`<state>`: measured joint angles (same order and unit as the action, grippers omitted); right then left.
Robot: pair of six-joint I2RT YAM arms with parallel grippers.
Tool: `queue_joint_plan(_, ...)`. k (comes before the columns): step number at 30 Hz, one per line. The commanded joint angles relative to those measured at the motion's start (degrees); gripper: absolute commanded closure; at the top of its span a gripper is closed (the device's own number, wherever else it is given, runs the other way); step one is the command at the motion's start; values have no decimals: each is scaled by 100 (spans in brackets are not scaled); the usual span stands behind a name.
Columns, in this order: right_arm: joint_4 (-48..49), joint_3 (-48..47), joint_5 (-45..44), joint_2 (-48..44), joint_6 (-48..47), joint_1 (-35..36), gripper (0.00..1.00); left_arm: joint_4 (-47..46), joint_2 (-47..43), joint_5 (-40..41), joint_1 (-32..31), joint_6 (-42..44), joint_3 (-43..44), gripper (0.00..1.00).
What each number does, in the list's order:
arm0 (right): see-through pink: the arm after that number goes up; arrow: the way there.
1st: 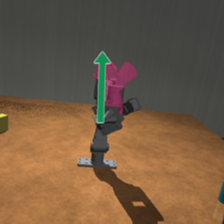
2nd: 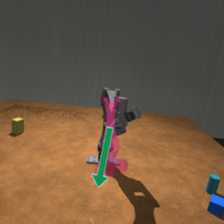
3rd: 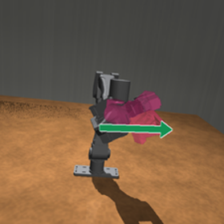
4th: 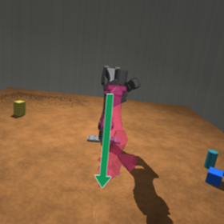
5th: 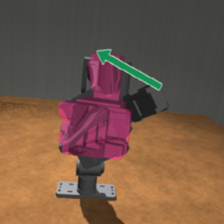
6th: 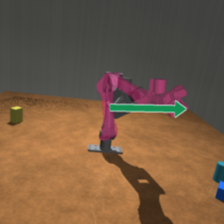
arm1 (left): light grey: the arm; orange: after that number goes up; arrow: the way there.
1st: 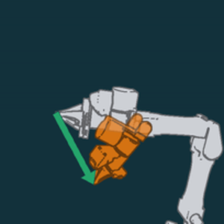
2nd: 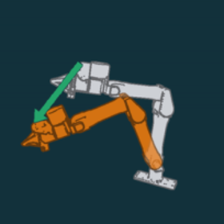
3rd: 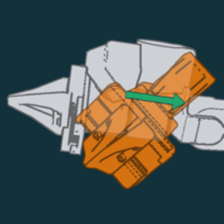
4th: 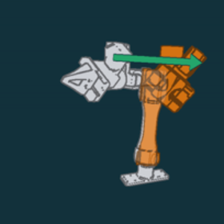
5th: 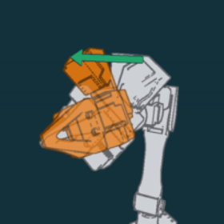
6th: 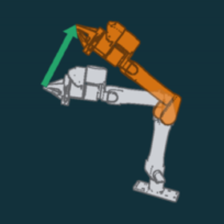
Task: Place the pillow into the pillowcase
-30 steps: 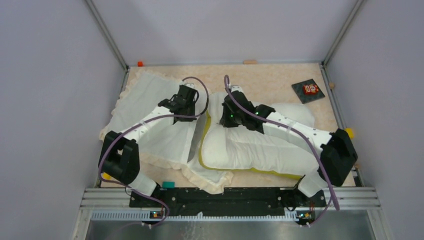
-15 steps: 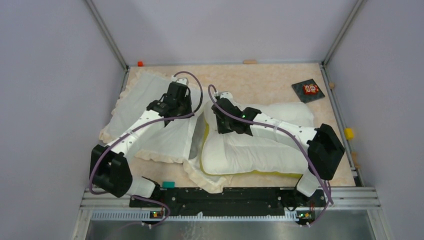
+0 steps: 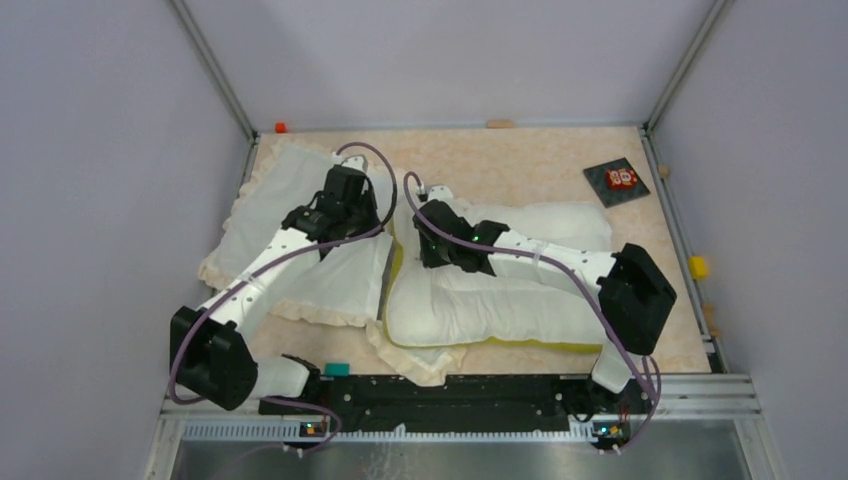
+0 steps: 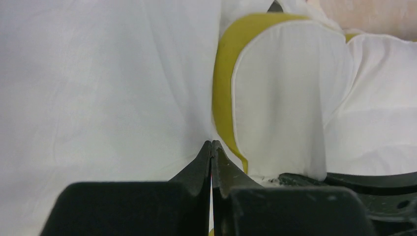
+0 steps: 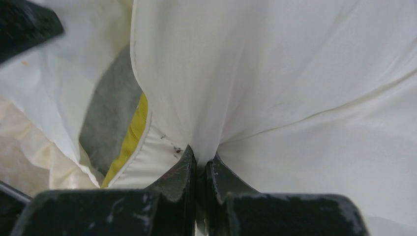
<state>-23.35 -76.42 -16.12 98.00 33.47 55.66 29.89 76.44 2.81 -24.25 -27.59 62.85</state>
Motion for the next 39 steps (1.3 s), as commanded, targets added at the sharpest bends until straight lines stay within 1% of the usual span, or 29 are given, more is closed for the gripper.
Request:
queue_joint_plan(1, 522, 337, 314, -210, -72, 234, 100, -182, -266, 372, 86, -352, 46, 100)
queue_joint_plan(4, 549, 598, 458, -250, -140, 237, 100, -431, -378, 528, 87, -552, -127, 100)
queue_joint_plan(8, 642, 659, 864, -165, -357, 276, 100, -658, -517, 719, 94, -737, -278, 100)
queue_joint_plan(13, 339, 387, 1105, 172, -776, 415, 100, -1257, -865, 444, 87, -674, -585, 100)
queue_joint_plan(15, 239, 314, 1102, 276, -866, 422, 100, -1384, -992, 384, 87, -592, -678, 100)
queue_joint_plan(20, -44, -54, 782, 415, -861, 414, 100, -1553, -1226, 179, 87, -376, -857, 100)
queue_joint_plan(23, -230, -384, 600, 507, -895, 406, 100, -1552, -1301, -43, 87, -282, -931, 100)
queue_joint_plan(25, -449, -711, 388, 588, -872, 343, 100, -1570, -1355, -415, 87, -185, -1005, 100)
queue_joint_plan(29, -641, -1456, 453, 680, -794, -102, 100, -1526, -1532, -1162, 84, -72, -1267, 100)
queue_joint_plan(31, -773, -1930, 426, 858, -871, -251, 100, -1495, -1658, -1462, 86, -18, -1389, 100)
queue_joint_plan(34, -1104, -2612, 279, 1348, -894, -414, 100, -1275, -1870, -1664, 86, 76, -1492, 100)
queue_joint_plan(39, -499, -2249, 153, 1557, -663, -468, 100, -799, -2008, -1787, 86, 158, -1434, 100)
